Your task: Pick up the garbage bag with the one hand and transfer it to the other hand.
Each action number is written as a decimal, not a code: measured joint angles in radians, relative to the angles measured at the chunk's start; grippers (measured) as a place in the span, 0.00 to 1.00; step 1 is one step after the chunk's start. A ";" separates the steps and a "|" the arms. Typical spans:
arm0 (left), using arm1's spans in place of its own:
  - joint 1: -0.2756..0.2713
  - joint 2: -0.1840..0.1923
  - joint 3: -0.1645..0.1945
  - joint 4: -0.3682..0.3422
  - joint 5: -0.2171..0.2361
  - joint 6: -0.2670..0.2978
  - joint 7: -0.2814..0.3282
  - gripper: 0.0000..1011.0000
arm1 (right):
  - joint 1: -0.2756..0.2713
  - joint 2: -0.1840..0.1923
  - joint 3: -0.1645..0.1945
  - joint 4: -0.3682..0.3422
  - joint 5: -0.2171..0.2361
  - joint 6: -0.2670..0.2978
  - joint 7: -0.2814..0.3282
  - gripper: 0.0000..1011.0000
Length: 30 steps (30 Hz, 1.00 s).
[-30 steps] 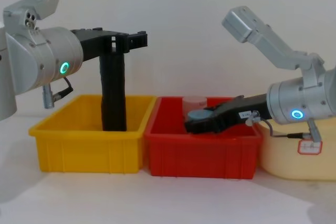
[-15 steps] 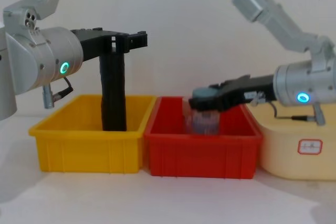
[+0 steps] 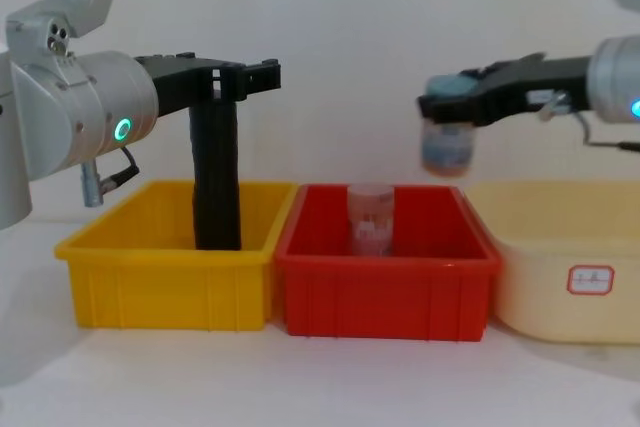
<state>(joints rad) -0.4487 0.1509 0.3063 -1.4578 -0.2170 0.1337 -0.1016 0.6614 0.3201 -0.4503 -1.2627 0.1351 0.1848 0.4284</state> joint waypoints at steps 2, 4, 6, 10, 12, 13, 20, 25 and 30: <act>0.000 0.000 0.000 0.000 0.000 0.000 0.000 0.99 | -0.016 0.016 0.014 -0.033 -0.006 0.013 -0.017 0.68; 0.000 0.000 0.000 0.000 0.000 0.000 0.000 0.99 | -0.037 0.034 0.027 -0.067 -0.010 0.028 -0.030 0.68; 0.000 0.000 0.000 0.000 0.000 0.000 0.000 0.99 | -0.051 0.044 0.035 -0.086 -0.013 0.040 -0.039 0.68; 0.000 0.000 0.000 0.000 0.000 0.000 0.000 0.99 | -0.098 0.074 0.056 -0.142 -0.017 0.073 -0.058 0.68; 0.000 0.000 0.000 0.000 0.000 0.000 0.000 0.99 | -0.113 0.081 0.060 -0.153 -0.019 0.082 -0.062 0.68; 0.000 0.000 0.000 0.000 0.000 0.000 0.000 0.99 | -0.126 0.090 0.065 -0.169 -0.020 0.092 -0.065 0.68; 0.000 0.000 0.000 0.000 0.000 0.000 0.000 0.99 | -0.176 0.117 0.075 -0.207 -0.028 0.127 -0.073 0.68; 0.000 0.000 0.000 0.000 0.000 0.000 0.000 0.99 | -0.205 0.133 0.080 -0.225 -0.038 0.146 -0.081 0.75; 0.000 0.000 0.000 0.000 0.000 0.000 0.000 0.99 | -0.225 0.141 0.088 -0.234 -0.046 0.150 -0.091 0.88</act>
<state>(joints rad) -0.4487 0.1508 0.3063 -1.4578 -0.2170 0.1337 -0.1016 0.4362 0.4607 -0.3627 -1.4967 0.0889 0.3346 0.3378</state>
